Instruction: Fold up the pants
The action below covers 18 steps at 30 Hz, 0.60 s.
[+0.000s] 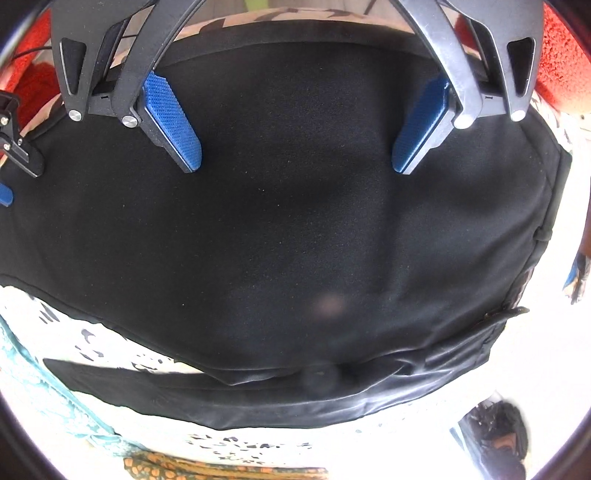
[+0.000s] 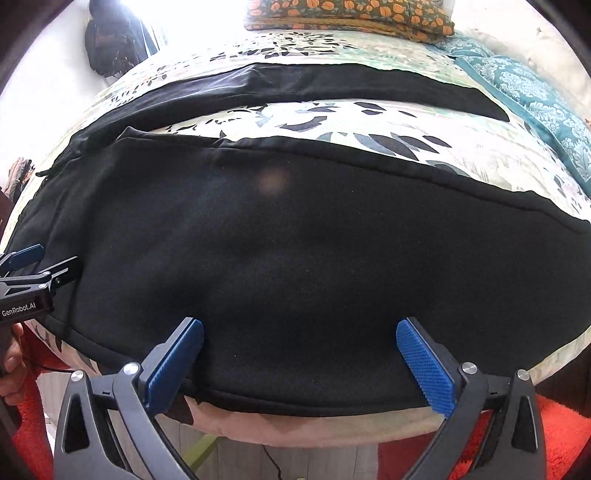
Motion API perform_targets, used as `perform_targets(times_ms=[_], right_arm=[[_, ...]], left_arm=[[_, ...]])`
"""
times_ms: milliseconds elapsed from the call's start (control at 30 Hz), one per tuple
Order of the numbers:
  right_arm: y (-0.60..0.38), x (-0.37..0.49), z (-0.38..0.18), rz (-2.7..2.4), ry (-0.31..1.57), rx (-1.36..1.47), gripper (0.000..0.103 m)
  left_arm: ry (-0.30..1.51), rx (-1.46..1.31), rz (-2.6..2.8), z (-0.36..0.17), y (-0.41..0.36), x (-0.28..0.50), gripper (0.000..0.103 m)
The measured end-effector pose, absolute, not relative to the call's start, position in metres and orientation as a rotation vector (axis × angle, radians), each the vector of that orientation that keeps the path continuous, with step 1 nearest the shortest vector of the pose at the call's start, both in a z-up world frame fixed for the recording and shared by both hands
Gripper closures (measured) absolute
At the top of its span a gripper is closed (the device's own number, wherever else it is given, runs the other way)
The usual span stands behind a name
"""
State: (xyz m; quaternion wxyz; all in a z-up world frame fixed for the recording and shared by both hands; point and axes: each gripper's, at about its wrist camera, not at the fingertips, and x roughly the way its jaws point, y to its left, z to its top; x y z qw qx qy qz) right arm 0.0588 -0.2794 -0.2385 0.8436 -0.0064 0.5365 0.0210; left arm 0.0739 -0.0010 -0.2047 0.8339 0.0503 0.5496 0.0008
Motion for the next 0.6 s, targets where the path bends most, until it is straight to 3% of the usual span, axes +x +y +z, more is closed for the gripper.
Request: perform_targets(times_ms=[600], right_arm=[[-0.278, 0.062, -0.239, 0.037, 1.136, -0.01, 0.0]], left_arm=[[1.114, 0.107, -0.012, -0.207, -0.002, 0.06, 0.0]])
